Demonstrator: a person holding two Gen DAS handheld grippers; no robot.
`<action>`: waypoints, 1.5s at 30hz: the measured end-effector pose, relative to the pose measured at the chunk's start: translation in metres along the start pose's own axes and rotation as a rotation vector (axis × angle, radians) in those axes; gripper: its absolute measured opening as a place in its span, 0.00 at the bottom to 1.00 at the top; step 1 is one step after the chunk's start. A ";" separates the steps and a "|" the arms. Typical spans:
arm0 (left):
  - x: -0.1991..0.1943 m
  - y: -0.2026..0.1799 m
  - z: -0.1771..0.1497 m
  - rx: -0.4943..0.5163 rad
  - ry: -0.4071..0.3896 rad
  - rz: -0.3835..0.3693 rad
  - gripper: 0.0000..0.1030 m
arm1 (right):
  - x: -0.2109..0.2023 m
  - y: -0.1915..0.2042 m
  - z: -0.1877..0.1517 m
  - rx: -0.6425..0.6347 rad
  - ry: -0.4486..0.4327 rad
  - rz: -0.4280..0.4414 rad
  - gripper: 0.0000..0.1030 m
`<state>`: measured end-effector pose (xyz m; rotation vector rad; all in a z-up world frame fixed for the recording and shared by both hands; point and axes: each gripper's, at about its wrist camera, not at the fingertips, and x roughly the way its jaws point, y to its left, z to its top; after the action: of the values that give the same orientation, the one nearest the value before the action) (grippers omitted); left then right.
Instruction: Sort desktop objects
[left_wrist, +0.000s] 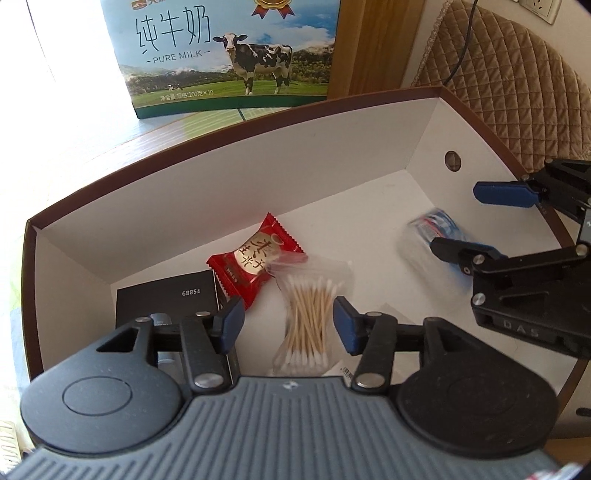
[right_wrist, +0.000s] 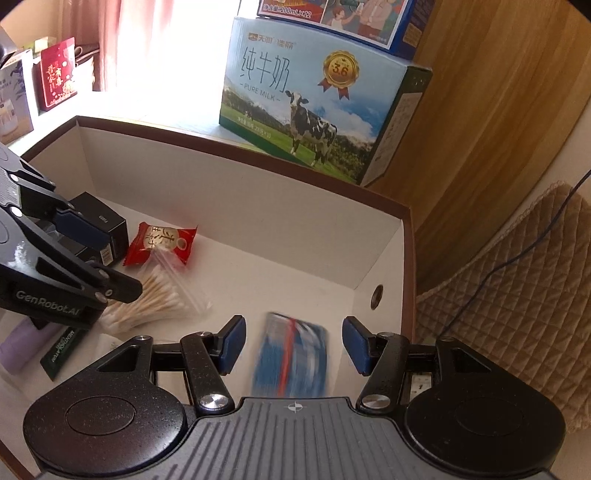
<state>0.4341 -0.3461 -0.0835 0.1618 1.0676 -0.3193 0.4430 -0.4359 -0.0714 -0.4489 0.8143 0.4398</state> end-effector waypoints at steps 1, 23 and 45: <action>-0.001 0.000 -0.001 0.004 -0.001 0.002 0.50 | -0.001 -0.001 0.000 0.002 -0.002 0.006 0.54; -0.066 0.005 -0.031 -0.013 -0.056 0.033 0.78 | -0.076 0.003 -0.028 0.251 -0.063 0.176 0.98; -0.141 0.012 -0.084 -0.070 -0.135 0.084 0.84 | -0.131 0.027 -0.042 0.398 -0.127 0.176 0.98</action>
<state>0.3061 -0.2863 -0.0002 0.1203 0.9348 -0.2134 0.3245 -0.4621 -0.0018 0.0198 0.7973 0.4507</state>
